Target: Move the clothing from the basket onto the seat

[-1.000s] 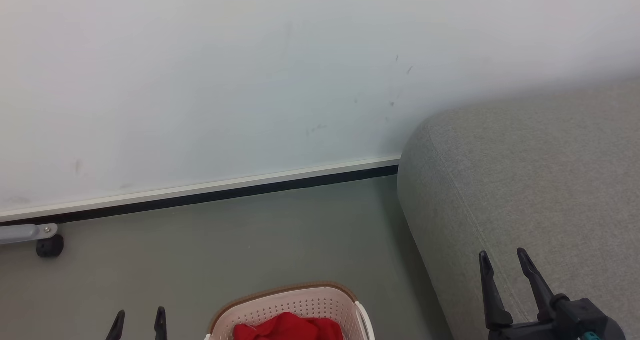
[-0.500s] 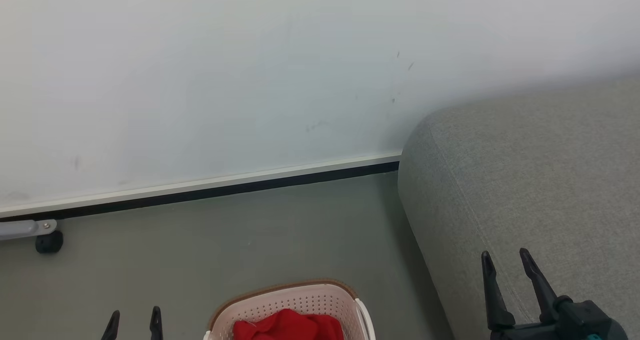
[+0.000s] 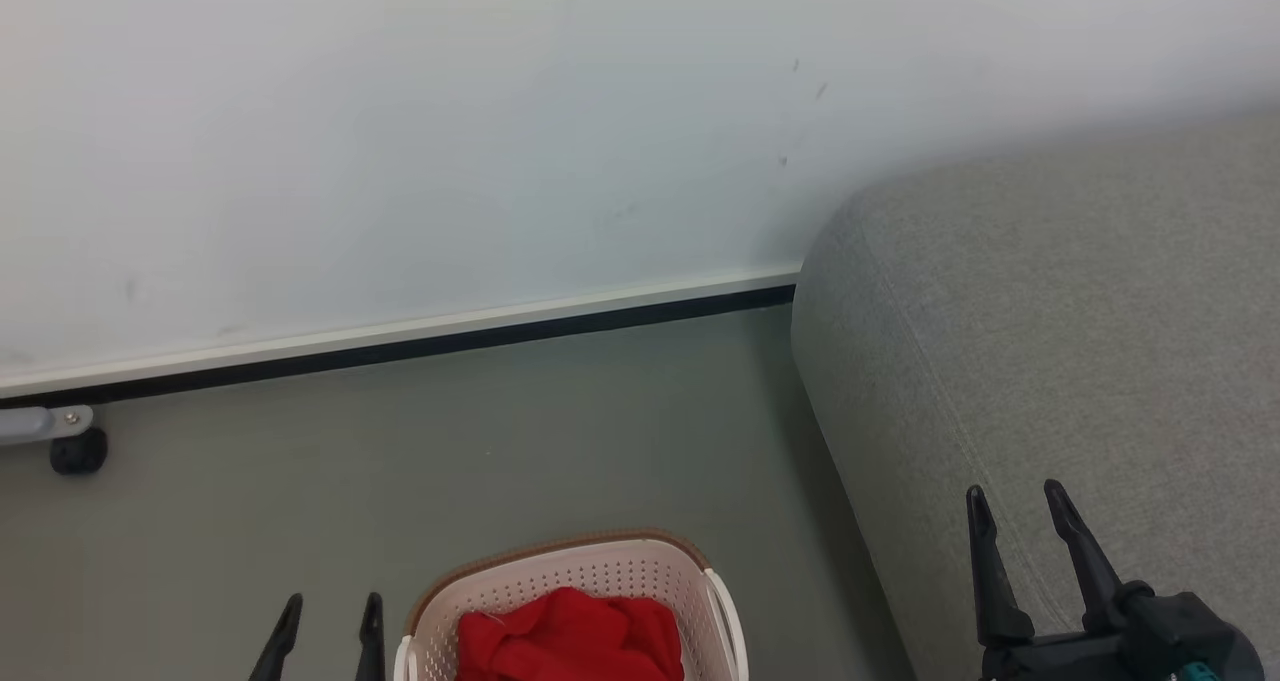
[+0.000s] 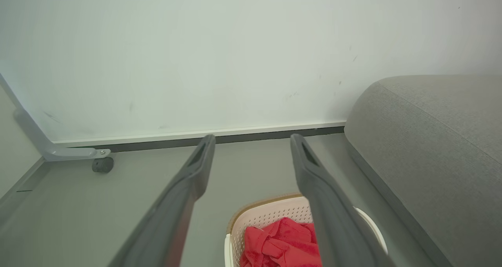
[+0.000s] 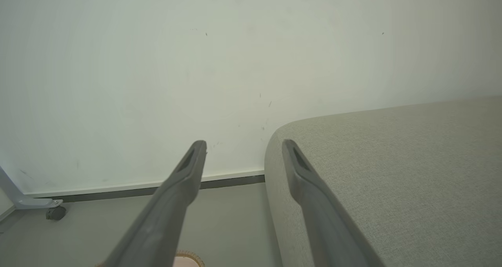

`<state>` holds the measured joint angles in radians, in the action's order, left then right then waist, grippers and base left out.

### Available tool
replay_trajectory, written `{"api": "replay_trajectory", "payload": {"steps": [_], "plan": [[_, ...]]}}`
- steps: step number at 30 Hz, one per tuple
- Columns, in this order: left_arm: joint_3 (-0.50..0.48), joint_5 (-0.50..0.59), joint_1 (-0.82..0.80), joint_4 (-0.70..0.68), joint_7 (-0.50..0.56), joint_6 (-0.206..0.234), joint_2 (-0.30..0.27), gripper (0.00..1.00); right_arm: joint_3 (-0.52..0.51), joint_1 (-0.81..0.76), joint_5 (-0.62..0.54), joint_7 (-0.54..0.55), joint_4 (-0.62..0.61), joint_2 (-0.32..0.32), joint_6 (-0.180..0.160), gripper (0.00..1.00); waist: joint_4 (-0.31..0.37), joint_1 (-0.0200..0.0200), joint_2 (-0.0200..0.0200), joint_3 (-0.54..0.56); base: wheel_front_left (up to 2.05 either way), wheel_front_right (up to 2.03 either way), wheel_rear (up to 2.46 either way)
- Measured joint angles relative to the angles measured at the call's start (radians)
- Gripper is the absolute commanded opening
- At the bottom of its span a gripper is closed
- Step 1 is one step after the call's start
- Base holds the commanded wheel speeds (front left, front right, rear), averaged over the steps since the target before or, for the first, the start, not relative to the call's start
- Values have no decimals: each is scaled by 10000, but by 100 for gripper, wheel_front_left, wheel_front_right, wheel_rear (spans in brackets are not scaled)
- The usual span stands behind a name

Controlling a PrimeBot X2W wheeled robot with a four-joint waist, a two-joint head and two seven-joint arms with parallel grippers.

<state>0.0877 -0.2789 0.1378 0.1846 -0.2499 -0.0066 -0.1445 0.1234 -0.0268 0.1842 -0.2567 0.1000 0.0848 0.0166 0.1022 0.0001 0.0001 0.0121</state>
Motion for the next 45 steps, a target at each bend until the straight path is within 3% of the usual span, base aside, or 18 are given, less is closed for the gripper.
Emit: {"api": "replay_trajectory", "payload": {"steps": [17,31,45], "plan": [[1615,1235,-2030,1538,364,-481,94,100,182,1362,-90,0,-608,-71,10,100,358,1,2,-1828,0,0,0],[2740,2420,-3585,3726,1166,-738,-58,100,416,2582,-90,-2,-951,-201,-50,100,1142,1,3,-3721,0,0,0],[3108,3170,-5178,5106,1825,-796,-267,100,554,3288,-88,-2,-1346,-245,-165,100,1723,1,1,-5461,0,0,0]]}}
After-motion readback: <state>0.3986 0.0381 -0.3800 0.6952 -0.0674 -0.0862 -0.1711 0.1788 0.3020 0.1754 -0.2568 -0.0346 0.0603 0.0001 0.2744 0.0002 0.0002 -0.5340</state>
